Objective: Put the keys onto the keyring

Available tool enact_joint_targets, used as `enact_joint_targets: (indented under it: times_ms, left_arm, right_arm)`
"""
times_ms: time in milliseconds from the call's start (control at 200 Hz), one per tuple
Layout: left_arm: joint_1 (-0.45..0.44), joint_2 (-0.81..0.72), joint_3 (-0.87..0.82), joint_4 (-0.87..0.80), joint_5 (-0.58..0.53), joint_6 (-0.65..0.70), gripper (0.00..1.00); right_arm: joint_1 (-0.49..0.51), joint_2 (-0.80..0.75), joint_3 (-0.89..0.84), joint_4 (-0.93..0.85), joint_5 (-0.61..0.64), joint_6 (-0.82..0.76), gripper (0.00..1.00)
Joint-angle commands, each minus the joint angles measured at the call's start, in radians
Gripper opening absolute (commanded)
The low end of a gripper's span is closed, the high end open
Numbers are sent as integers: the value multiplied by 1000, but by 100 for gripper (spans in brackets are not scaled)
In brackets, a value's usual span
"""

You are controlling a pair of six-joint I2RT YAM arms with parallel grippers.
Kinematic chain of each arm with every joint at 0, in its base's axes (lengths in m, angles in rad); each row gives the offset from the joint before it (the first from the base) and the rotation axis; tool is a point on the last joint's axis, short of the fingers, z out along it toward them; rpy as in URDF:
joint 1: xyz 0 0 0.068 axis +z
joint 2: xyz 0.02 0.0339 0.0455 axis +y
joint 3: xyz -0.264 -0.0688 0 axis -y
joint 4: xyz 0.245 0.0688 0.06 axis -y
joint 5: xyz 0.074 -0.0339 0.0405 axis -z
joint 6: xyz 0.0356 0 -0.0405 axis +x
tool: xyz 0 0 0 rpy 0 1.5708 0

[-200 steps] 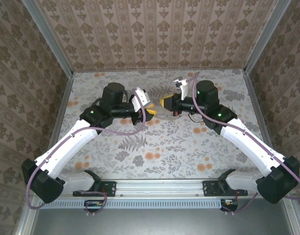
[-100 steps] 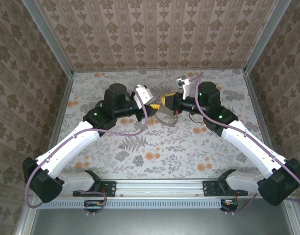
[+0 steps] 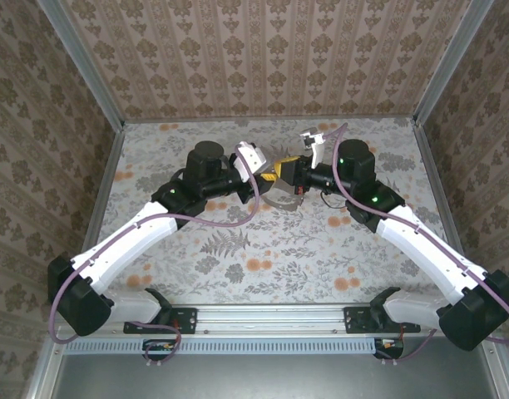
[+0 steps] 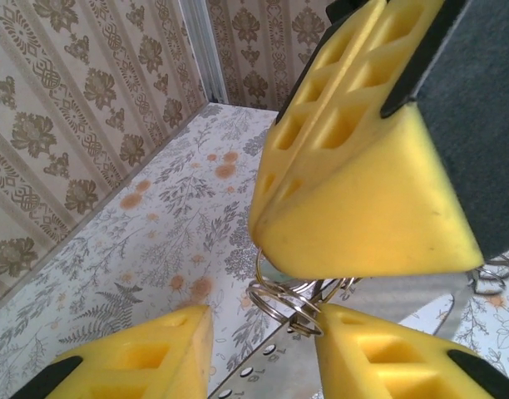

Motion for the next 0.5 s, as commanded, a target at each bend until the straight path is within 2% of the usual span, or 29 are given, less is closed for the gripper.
enact_joint_targets:
  times_ms: [0,185,495]
  left_arm:
    - [-6,10,16,49,-30,-16,29]
    - [-6,11,15,51,-33,-13,20]
    - [-7,29,32,54,-10,-3,21]
  right_arm:
    - [5,-28,-5,61,1,16,0]
    - [6,-27,-1,49,5,3,0]
    - [6,-15,5,51,5,2,0]
